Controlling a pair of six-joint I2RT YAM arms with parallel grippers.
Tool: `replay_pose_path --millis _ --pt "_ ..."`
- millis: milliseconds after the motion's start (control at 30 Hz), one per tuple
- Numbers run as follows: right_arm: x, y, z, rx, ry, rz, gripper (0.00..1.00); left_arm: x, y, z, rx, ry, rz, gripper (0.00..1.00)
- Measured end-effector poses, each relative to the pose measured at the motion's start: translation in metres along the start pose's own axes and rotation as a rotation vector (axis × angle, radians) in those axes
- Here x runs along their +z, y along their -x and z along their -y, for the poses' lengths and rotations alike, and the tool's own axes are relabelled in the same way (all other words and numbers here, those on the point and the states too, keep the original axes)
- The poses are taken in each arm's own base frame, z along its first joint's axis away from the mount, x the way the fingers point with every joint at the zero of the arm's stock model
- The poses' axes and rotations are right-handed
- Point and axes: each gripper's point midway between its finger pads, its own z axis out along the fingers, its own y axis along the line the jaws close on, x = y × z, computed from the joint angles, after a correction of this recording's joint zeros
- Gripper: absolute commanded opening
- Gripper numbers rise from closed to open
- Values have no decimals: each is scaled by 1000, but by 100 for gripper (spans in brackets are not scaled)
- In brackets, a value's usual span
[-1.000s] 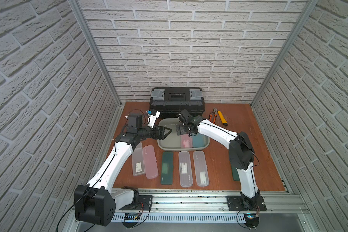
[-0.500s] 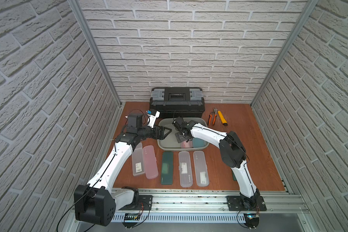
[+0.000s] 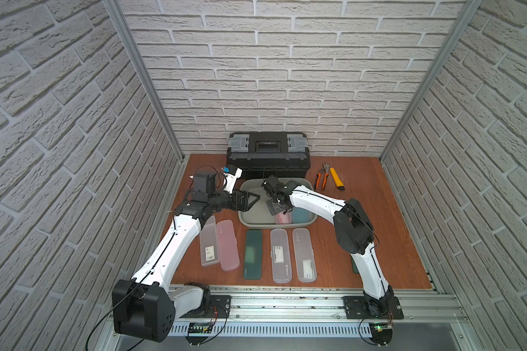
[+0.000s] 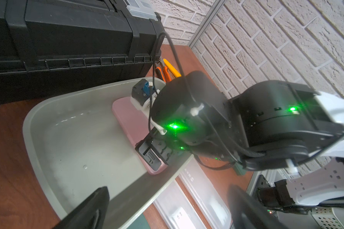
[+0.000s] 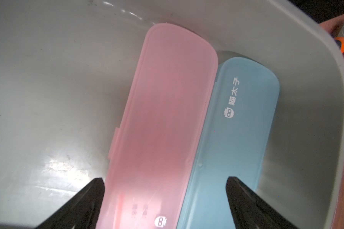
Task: Put the pencil case into the storage box
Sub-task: Place the pencil case at the storage box, then pick up the pencil case from the center of the board.
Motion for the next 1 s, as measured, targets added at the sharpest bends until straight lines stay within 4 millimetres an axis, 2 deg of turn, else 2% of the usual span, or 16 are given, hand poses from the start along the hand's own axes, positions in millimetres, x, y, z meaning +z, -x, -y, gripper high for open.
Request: replay_pose_path --millis 67,167,233,300,333,400,467,533,633,733,833,1000 --pt "-17 6 6 18 19 27 100 2 -2 -1 7 11 -9 98" --pt "-59 24 23 71 57 113 100 11 -13 -1 20 25 -55 98" --pt "-97 35 48 134 87 195 100 21 -25 7 37 13 -105 99" --pt "-128 38 78 204 99 264 100 29 -36 17 58 -6 -150 99" --pt "-141 35 97 243 96 294 100 33 -41 22 69 -17 -168 98" --pt "-155 20 134 320 75 326 100 39 -49 33 88 -44 -199 99" --pt "-153 -6 166 379 37 312 100 45 -56 43 99 -72 -224 98" --pt "-138 -41 197 431 -33 262 100 53 -66 53 102 -112 -258 99" --pt "-110 -97 221 472 -114 139 100 65 -79 61 81 -161 -315 98" --pt "-86 -145 233 538 -125 33 100 72 -85 61 61 -179 -346 98" --pt "-66 -184 237 648 -93 -47 100 72 -84 62 62 -179 -345 98" --pt "-41 -225 232 786 -45 -134 100 63 -74 66 91 -168 -305 98"
